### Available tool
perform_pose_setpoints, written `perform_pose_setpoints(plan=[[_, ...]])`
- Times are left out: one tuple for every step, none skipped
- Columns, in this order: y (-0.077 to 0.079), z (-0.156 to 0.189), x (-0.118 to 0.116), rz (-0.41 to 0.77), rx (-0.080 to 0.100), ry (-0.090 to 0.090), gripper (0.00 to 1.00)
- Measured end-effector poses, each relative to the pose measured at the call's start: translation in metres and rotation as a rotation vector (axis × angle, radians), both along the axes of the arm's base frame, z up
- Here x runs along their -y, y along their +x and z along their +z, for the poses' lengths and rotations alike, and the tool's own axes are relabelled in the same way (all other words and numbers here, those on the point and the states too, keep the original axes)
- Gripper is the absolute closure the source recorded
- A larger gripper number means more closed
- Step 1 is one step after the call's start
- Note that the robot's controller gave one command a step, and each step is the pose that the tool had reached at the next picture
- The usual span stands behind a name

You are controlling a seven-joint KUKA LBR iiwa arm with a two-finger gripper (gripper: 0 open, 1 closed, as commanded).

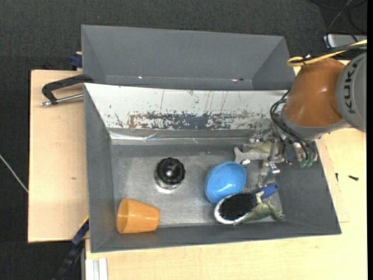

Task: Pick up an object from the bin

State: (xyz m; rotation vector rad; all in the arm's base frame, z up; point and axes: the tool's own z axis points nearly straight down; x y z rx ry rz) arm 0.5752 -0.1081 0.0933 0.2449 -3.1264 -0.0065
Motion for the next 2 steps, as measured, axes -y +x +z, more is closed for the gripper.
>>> perform_pose_setpoints(plan=[[0.002, 0.005, 0.001, -0.001, 0.008, -0.003, 1.00], [-0.021, 0.042, 0.015, -0.308, 0.008, -0.004, 1.00]])
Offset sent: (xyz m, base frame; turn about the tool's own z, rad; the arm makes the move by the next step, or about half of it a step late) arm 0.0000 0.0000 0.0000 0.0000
